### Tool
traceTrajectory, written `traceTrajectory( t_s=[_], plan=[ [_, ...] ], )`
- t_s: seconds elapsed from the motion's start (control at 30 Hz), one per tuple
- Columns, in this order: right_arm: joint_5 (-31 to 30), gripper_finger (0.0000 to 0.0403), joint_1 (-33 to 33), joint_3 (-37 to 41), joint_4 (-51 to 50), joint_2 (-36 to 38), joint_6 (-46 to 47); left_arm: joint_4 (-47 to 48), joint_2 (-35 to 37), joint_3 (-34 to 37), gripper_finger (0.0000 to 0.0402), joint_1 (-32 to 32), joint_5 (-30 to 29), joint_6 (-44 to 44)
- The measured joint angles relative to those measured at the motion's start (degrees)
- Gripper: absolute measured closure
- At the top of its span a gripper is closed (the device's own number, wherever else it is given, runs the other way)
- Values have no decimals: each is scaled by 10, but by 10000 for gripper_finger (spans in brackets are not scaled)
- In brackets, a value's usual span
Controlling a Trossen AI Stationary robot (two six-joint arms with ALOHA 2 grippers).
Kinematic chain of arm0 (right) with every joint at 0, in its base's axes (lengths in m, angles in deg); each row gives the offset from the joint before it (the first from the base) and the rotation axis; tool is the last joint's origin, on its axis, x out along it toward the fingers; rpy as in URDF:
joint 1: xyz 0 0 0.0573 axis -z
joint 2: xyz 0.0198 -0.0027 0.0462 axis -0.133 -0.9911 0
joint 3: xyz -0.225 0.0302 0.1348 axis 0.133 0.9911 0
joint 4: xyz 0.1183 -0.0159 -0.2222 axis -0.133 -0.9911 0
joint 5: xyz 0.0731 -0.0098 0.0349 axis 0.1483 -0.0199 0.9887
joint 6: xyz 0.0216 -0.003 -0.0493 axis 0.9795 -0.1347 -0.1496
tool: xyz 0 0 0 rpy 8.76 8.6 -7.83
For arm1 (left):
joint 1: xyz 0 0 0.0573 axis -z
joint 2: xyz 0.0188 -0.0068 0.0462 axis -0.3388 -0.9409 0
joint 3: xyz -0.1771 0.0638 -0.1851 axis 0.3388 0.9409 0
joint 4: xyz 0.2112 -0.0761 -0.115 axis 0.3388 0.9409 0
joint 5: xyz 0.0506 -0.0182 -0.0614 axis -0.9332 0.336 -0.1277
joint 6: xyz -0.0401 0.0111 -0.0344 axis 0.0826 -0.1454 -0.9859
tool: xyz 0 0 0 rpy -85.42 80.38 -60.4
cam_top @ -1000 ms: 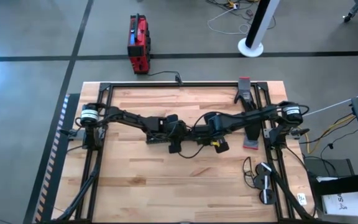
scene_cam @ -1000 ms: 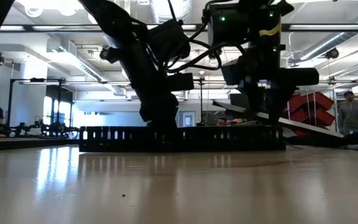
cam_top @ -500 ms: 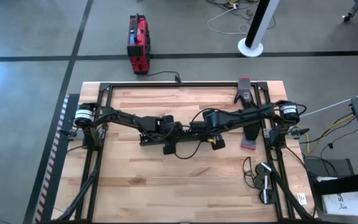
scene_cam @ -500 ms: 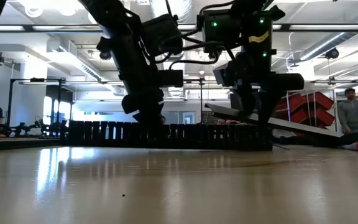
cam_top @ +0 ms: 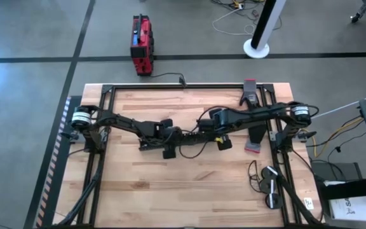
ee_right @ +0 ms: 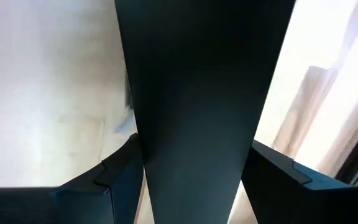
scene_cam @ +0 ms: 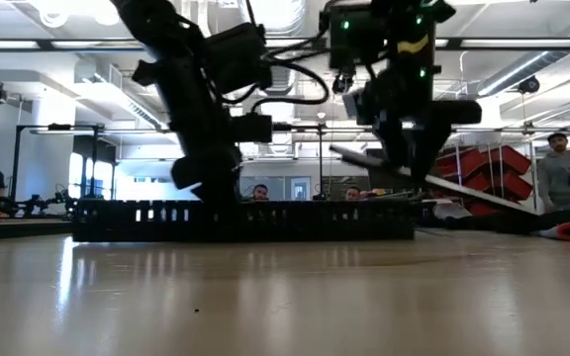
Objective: Ziptie cables
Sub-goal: Close the black cable duct
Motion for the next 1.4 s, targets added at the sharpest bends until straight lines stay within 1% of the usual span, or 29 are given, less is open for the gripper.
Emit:
traceTrajectory(
  t_s=[0.17, 0.33, 0.4, 0.53, 0.67, 0.73, 0.83, 0.9, 1.0, 1.1, 1.2, 1.33, 1.4],
  plan=[
    [78, 190, -14, 0, 19, 19, 22, 3, 32, 36, 263, -4, -39, -6],
    [89, 186, -50, 3, 50, 9, 11, 6, 87, 67, 260, -22, -65, -6],
    [94, 188, -68, 7, 69, 2, 5, -11, 108, 76, 262, -28, -71, -5],
    [143, 190, -92, 25, 164, -9, -10, -47, 145, 103, 264, -37, -74, -5],
    [185, 175, -100, 54, 269, -27, -11, -71, 159, 137, 254, -39, -73, -12],
    [195, 173, -99, 70, 301, -39, -11, -88, 165, 149, 250, -39, -73, -20],
    [195, 174, -99, 101, 363, -47, -11, -78, 162, 166, 248, -38, -68, -37],
    [194, 171, -99, 120, 415, -54, -11, -103, 160, 175, 249, -38, -58, -42],
    [195, 155, -99, 147, 468, -54, -11, -133, 154, 188, 253, -38, -49, -49],
    [196, 127, -99, 169, 537, -53, -11, -155, 149, 193, 256, -37, -44, -49],
    [213, 97, -99, 189, 585, -54, -18, -174, 149, 192, 257, -37, -41, -41],
    [226, 69, -97, 231, 686, -58, -20, -168, 152, 187, 254, -37, -34, -39],
    [232, 66, -93, 261, 771, -61, -9, -164, 153, 185, 252, -37, -29, -39]
  ],
)
